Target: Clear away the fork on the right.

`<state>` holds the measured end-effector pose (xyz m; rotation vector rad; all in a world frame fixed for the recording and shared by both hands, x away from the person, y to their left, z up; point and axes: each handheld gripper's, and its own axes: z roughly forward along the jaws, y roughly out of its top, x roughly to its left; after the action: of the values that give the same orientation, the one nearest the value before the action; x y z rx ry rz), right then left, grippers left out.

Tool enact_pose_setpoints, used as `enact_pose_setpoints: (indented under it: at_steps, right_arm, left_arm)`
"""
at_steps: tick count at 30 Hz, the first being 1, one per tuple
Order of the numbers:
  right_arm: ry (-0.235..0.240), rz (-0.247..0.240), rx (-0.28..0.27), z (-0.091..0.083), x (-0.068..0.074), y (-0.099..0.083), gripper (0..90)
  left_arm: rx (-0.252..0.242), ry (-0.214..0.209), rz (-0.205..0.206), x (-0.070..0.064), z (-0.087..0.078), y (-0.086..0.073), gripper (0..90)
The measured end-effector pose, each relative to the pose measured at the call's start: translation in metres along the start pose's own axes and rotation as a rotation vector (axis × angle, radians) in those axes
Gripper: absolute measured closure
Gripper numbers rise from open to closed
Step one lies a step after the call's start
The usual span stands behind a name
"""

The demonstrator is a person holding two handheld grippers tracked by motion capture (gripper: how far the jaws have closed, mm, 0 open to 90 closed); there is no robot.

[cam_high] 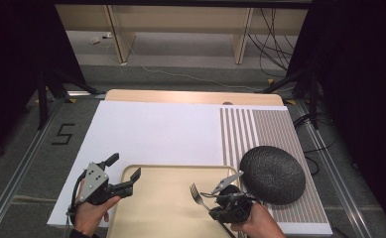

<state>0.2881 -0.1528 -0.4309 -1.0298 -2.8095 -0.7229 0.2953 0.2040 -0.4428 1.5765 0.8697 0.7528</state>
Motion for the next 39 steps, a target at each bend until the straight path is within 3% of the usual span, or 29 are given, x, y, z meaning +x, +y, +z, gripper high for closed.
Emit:
enact_pose_setpoints:
  at_steps: [12, 24, 33, 35, 39]
  right_arm:
    - [-0.003, 0.03, 0.087, 0.018, -0.006, 0.005, 85.0]
    - [-0.012, 0.058, 0.109, 0.027, -0.01, 0.004, 84.7]
    - [-0.027, 0.047, 0.117, 0.031, -0.008, 0.004, 83.6]
    - [-0.034, 0.049, 0.109, 0.03, -0.008, 0.004, 80.7]
    - [-0.007, 0.048, 0.061, 0.025, -0.009, 0.005, 64.2]
  left_arm:
    - [-0.002, 0.001, 0.002, 0.0, 0.0, 0.0, 16.0]
    - [-0.003, 0.0, 0.001, 0.0, -0.001, 0.0, 16.0]
    - [-0.003, 0.0, 0.001, 0.0, -0.001, 0.0, 16.0]
    - [-0.002, 0.0, 0.001, 0.0, -0.001, 0.0, 16.0]
    - [-0.001, -0.003, 0.0, 0.0, 0.0, 0.0, 16.0]
